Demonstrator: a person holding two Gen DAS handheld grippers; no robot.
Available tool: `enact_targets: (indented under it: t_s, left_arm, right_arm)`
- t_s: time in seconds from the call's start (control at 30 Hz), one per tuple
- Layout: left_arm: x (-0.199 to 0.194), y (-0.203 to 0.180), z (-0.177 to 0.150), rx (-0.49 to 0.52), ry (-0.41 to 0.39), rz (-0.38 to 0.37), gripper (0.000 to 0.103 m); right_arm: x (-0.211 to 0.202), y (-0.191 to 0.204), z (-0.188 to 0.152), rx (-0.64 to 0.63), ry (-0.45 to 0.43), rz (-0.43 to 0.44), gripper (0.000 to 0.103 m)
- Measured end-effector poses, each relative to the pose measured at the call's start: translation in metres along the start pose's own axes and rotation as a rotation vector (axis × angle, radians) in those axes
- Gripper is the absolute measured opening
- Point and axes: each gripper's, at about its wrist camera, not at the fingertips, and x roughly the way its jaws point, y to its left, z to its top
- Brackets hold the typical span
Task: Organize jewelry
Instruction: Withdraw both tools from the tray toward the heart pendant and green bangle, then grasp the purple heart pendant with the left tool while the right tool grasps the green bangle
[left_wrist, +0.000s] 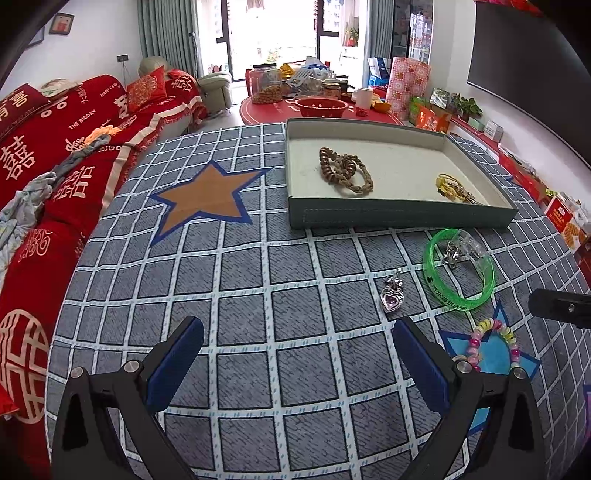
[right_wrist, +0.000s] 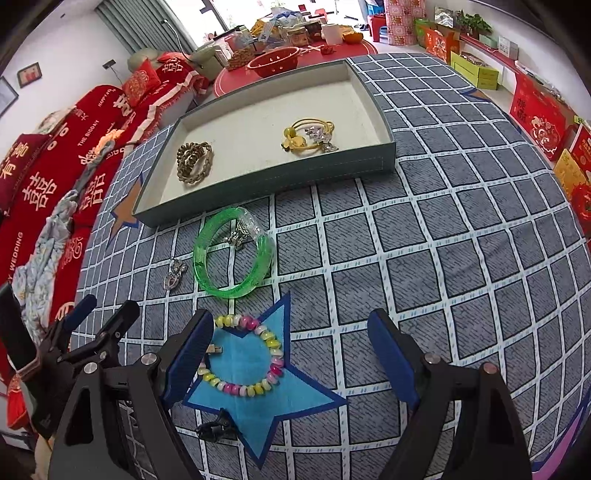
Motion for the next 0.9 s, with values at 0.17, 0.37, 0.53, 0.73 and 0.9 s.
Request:
enact_targets:
  t_s: [0.17,0.37,0.53,0.73,0.9]
  left_arm:
    - [0.007,-0.007,0.003,0.006,0.017,-0.018,0.103]
    - [0.019,-0.011,0.008,0.019,0.035,0.0,0.103]
    - [0.026,-0.014,0.012,0.041,0.042,0.008,0.103]
    - [0.035,-0.02,0.016,0.068,0.051,0.007,0.103]
    - [0.04,-0.027,0.019,0.085,0.054,0.013,0.103]
  right_arm:
    - [0.006,0.001,0.005,0.009,0.008,-0.013,0.088]
    - [0.015,0.006,0.016,0.017,0.011,-0.027,0.088]
    - [0.029,0.014,0.026,-0.009,0.025,-0.056,0.088]
    - [0.04,0.02,0.031,-0.048,0.03,-0.095,0.073]
    - [0.044,0.027,0.032,-0.107,0.028,-0.127,0.066]
